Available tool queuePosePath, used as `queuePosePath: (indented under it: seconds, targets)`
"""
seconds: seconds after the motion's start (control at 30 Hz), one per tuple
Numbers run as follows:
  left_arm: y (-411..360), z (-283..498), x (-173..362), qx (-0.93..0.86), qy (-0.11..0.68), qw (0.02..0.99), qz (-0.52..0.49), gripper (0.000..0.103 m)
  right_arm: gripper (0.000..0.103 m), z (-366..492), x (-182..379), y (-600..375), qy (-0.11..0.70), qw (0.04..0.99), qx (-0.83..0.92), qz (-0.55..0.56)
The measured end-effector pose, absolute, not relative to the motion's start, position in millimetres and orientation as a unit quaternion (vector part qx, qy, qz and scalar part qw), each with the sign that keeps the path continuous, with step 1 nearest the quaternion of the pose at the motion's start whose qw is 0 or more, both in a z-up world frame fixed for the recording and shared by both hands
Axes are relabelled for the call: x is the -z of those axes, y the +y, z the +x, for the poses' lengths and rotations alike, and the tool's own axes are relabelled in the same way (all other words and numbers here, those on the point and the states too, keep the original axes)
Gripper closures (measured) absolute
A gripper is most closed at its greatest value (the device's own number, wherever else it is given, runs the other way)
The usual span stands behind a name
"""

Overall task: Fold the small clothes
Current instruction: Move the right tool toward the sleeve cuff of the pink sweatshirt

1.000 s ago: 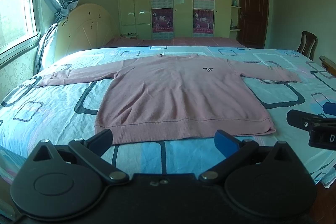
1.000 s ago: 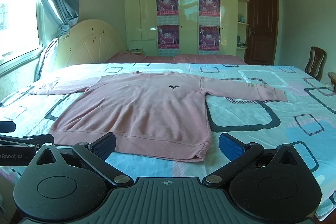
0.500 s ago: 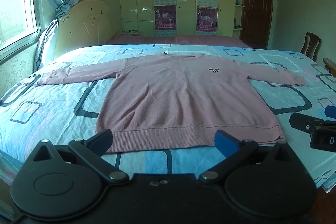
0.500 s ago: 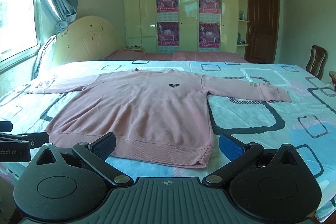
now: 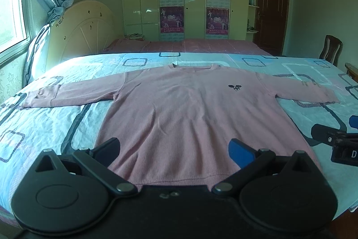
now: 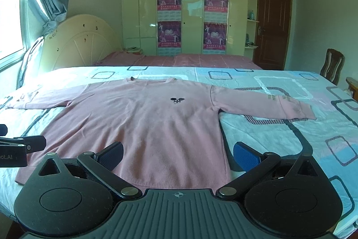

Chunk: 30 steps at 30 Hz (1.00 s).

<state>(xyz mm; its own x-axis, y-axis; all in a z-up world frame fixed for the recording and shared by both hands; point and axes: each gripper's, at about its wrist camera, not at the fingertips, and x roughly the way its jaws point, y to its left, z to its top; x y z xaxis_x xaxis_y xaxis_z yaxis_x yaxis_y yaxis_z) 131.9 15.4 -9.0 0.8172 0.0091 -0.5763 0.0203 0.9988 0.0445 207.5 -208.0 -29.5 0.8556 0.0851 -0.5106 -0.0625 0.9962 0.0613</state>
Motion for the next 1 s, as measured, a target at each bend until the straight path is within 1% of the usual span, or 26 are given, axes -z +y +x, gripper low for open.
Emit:
queuePosePath:
  seconds: [0.47, 0.67, 0.83, 0.97, 1.0]
  targets:
    - [54.5, 230.1, 6.9, 0.019, 0.293, 0.955, 0.035, 0.001, 0.0, 311.1, 29.2, -185.7, 0.279, 0.959, 0.023, 0.035]
    - [65.9, 266.2, 9.7, 0.02, 0.293, 0.955, 0.027, 0.001, 0.0, 340.6, 30.2, -180.7, 0.282, 0.958, 0.044, 0.029]
    - [53.2, 283.3, 13.8, 0.04, 0.277, 0.959, 0.036, 0.001, 0.0, 361.1, 33.1, -201.2, 0.282, 0.956, 0.073, 0.024]
    - [32.4, 303.5, 21.7, 0.061, 0.301, 0.949, 0.066, 0.001, 0.0, 380.0, 36.5, -238.9, 0.28, 0.953, 0.105, 0.039]
    - [29.7, 309.2, 23.8, 0.076, 0.311, 0.945, 0.069, 0.004, 0.0, 384.1, 37.5, -249.3, 0.28, 0.953, 0.111, 0.042]
